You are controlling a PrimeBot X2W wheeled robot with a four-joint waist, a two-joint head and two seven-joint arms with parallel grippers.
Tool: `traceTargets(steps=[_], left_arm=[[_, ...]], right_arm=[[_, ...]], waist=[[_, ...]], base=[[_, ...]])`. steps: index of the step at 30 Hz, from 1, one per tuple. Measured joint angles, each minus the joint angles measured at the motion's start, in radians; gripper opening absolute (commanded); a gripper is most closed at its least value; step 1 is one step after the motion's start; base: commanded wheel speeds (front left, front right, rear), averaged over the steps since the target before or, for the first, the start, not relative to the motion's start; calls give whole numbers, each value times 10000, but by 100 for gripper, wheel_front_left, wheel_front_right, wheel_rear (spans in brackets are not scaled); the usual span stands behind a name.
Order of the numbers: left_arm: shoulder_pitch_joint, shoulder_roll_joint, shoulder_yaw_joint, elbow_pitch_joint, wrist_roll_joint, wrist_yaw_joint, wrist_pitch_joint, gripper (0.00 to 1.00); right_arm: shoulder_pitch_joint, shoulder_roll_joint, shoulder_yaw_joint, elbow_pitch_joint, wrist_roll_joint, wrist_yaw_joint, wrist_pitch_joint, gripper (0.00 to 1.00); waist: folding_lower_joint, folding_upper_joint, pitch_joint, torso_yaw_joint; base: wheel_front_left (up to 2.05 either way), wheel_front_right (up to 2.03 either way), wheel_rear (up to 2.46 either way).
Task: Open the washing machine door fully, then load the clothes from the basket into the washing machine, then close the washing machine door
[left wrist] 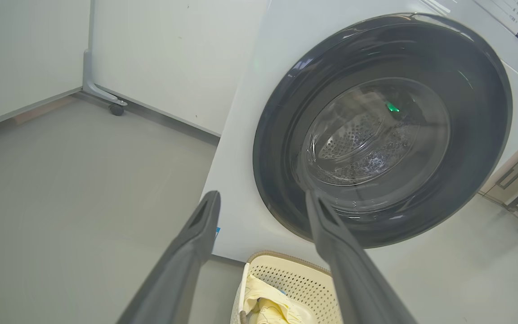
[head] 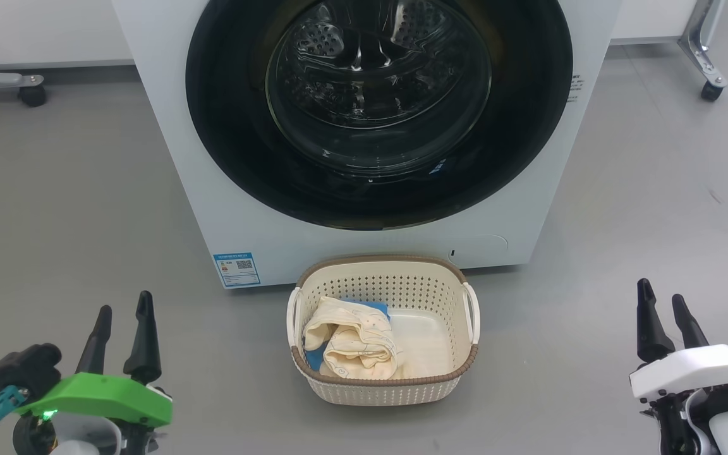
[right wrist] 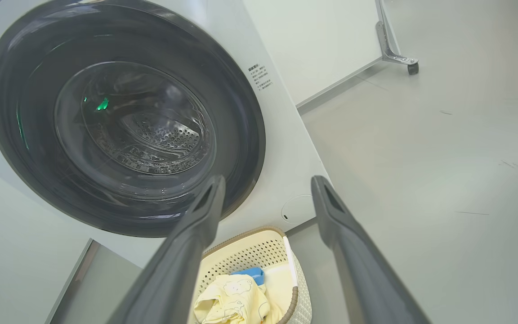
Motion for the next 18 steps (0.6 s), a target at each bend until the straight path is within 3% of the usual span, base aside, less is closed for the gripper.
traceTargets(steps=[18], left_arm=[[5,-380,-263,-19,2650,474,-422,100]], right_arm=[[1,-100,782,56,-2215,-428,-639,100]], waist=[[0,0,-32,19]], base=[[0,0,0]])
